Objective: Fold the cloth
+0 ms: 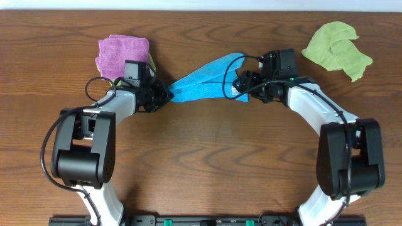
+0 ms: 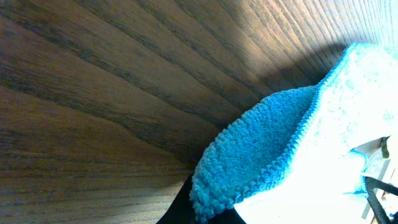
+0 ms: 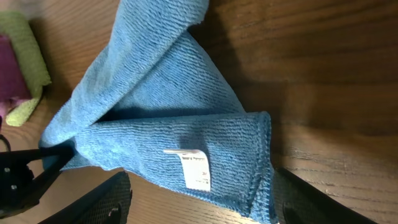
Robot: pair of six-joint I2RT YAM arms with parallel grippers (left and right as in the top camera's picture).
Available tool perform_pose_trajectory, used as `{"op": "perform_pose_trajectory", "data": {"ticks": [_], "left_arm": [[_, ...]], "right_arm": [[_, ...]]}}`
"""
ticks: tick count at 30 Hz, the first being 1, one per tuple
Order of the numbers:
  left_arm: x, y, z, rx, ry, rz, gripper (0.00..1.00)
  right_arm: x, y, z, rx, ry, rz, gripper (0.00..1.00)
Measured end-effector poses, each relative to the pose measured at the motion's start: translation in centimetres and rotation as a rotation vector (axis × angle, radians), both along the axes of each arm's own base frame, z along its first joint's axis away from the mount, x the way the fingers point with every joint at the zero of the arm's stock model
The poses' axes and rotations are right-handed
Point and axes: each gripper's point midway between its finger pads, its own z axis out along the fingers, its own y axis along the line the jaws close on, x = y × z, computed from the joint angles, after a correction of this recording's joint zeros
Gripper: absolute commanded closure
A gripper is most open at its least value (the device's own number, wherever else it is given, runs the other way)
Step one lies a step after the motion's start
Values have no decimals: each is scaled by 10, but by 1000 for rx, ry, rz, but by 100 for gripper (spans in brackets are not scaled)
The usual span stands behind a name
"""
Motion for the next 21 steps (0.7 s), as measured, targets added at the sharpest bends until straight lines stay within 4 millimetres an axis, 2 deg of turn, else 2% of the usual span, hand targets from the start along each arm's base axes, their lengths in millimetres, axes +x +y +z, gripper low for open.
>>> {"op": "perform_pose_trajectory", "data": {"ticks": [9,15,21], "left_arm": [[0,0,0,0,0,0,94],[0,0,0,0,1,0,94],[0,0,0,0,0,0,94]], "right_arm": [[0,0,-6,3,-5,-19,27],[6,11,-6,19,-40,-7,29],[5,20,-5,28,-40,2,29]]}}
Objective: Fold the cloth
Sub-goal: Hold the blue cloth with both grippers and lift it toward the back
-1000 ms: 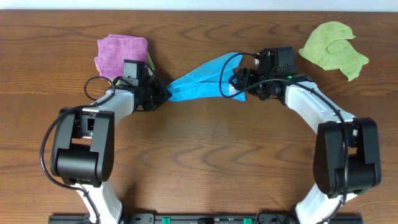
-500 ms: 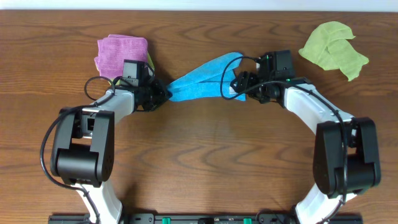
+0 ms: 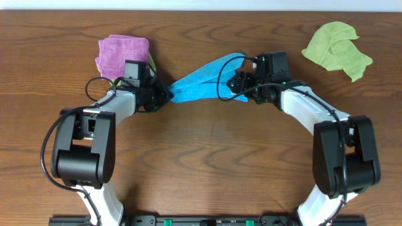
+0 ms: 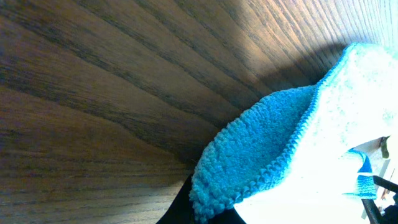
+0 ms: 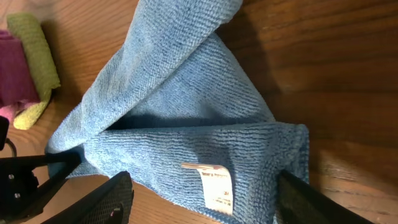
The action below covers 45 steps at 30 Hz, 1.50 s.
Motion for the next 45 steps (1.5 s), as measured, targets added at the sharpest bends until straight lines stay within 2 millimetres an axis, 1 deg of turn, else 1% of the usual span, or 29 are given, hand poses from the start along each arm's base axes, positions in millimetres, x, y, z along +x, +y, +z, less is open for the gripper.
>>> {"op": "perform_pose_trajectory", "data": {"ticks": [7,14,15,16,17,18,20,21,22,25,31,33,34,35,37,38,40,41,42,44,45], "left_arm": [[0,0,0,0,0,0,94],[0,0,0,0,0,1,94],[0,0,0,0,0,1,94],[0,0,0,0,1,1,94],[0,0,0,0,1,1,94],[0,0,0,-1,1,1,94],[0,0,0,-1,1,1,94],[0,0,0,-4,2,1,94],[0,-1,0,-5,3,1,94],[-1,-2,1,-11,4,-3,94],[-2,-6,4,-41,5,-19,94],[-3,-8,7,-54,2,-26,94],[-3,-9,10,-60,-2,-29,94],[-2,-10,15,-65,-8,-31,94],[1,-10,28,-70,-28,-33,94],[4,-10,39,-71,-45,-31,94],[11,-9,65,-73,-85,-30,95],[15,-9,85,-74,-123,-28,94],[19,-9,108,-74,-166,-30,94],[19,-7,144,-71,-220,-27,94],[17,-7,154,-70,-232,-26,94]], "right_arm": [[-1,1,-2,-1,8,-1,31],[-1,-2,-14,-15,32,-15,37],[-1,-2,-16,-15,35,-16,39],[-1,-2,-18,-15,36,-18,46],[0,-2,-19,-15,37,-17,58],[0,-2,-22,-14,41,-25,74],[2,-2,-24,-15,41,-29,88],[2,-2,-26,-13,43,-36,97],[4,-3,-26,-13,39,-39,99],[7,-2,-24,-10,21,-38,99],[7,-2,-24,-12,19,-36,99],[7,-2,-19,-15,7,-29,99],[8,-2,-14,-16,-7,-26,99],[8,-2,-4,-16,-29,-22,99],[9,-3,19,-18,-75,-17,99],[9,-4,35,-18,-110,-14,99],[7,-5,65,-18,-173,-8,99],[5,-6,88,-16,-219,-5,99],[2,-7,106,-15,-256,-2,99],[-9,-10,131,-21,-295,5,99],[-14,-12,137,-25,-300,6,99]]}}
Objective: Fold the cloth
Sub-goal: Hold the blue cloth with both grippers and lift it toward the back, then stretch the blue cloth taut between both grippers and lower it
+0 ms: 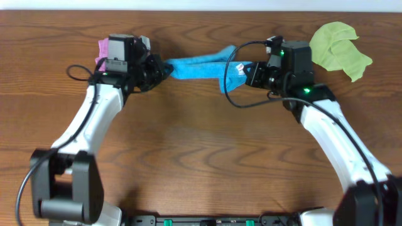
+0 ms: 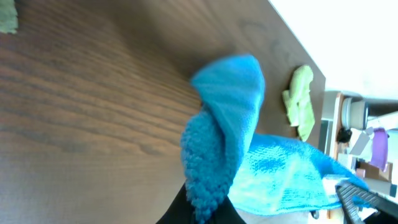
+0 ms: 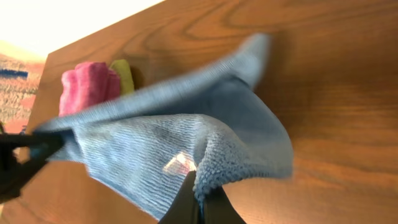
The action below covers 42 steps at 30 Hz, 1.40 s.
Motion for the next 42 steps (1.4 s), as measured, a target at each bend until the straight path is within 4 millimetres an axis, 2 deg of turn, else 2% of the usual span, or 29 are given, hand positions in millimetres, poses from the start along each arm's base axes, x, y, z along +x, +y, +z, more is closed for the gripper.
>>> {"op": "perform_pose_trajectory", "data": {"ticks": [5,10,15,21,23,28,31,34,36,40,42], "left_arm": [[-18,5,41,9,-43,18,94],[-26,9,74,0,-116,42,94],[-24,11,78,-10,-117,69,95],[2,10,87,-41,-199,108,94],[15,8,80,-59,-200,122,94],[44,2,52,-102,-180,148,94],[60,-2,45,-130,-181,161,94],[78,-5,44,-153,-181,171,94],[94,-7,52,-169,-199,178,94],[117,-11,80,-193,-258,164,94],[120,-13,91,-196,-262,153,94]], "right_arm": [[-20,-6,31,-16,-46,5,99],[-31,-9,67,-6,-139,3,99],[-27,-13,72,-24,-172,-15,99],[-3,-17,74,-43,-240,-50,99],[9,-19,67,-48,-248,-63,99],[42,-31,36,-67,-216,-100,99],[63,-37,28,-81,-205,-114,99],[85,-39,35,-91,-230,-121,99],[99,-40,46,-103,-259,-122,99],[115,-42,73,-126,-313,-123,99],[116,-44,80,-143,-321,-118,99]]}}
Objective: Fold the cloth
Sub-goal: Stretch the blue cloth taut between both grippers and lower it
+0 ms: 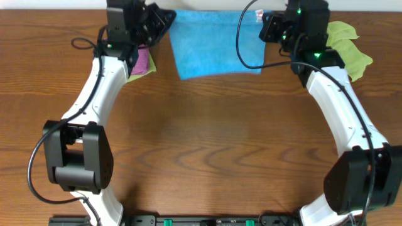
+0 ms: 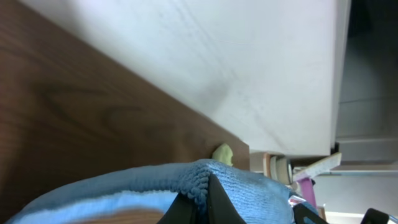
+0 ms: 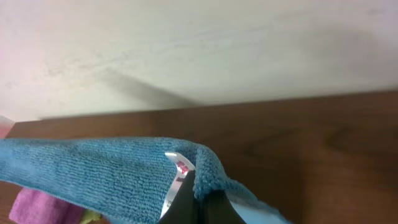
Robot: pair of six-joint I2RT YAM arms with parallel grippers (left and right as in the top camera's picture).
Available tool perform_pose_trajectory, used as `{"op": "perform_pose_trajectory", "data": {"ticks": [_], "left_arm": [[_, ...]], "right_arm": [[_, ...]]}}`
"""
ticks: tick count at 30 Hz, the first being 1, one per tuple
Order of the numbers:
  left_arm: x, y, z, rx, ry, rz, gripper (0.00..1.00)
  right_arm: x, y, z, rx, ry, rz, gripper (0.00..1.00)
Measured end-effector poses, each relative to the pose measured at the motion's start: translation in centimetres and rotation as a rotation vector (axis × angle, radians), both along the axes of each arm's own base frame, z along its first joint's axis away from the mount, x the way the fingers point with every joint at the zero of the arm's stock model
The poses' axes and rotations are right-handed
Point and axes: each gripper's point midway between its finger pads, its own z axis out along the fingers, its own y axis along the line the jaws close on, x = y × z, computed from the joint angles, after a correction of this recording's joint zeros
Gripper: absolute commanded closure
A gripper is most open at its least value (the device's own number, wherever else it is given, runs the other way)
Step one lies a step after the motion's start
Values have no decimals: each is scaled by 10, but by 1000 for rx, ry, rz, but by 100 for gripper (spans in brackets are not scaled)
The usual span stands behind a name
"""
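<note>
The blue cloth (image 1: 213, 44) hangs spread out as a flat sheet above the far part of the table, stretched between both grippers. My left gripper (image 1: 168, 15) is shut on its upper left corner (image 2: 199, 183). My right gripper (image 1: 260, 16) is shut on its upper right corner (image 3: 202, 171), where a white label (image 3: 177, 171) shows. The cloth's lower edge hangs toward the table's middle.
A pink cloth (image 1: 139, 61) with a bit of yellow-green under it lies at the far left, partly under my left arm. A crumpled green cloth (image 1: 348, 44) lies at the far right behind my right arm. The wooden table (image 1: 207, 144) ends at a white wall.
Both grippers have risen and moved toward the far edge and apart. The blue cloth, then a twisted band between them, now hangs open as a flat sheet.
The blue cloth lay bunched on the table, my left gripper shut on one corner and my right gripper open over the labelled corner. Then both held it, lifted as a twisted band. Now it hangs spread flat between them.
</note>
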Motion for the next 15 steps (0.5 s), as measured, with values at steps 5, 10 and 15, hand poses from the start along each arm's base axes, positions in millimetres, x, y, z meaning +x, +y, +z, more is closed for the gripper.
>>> {"op": "perform_pose_trajectory", "data": {"ticks": [5,10,15], "left_arm": [[-14,-3,-9,42,86,-51,94],[-45,-4,-44,122,230,-134,94],[-76,-3,-70,189,342,-221,94]], "right_arm": [[-12,-3,-16,-44,95,16,99],[-36,-3,-46,-90,240,56,99],[-58,-3,-68,-111,359,87,99]]}}
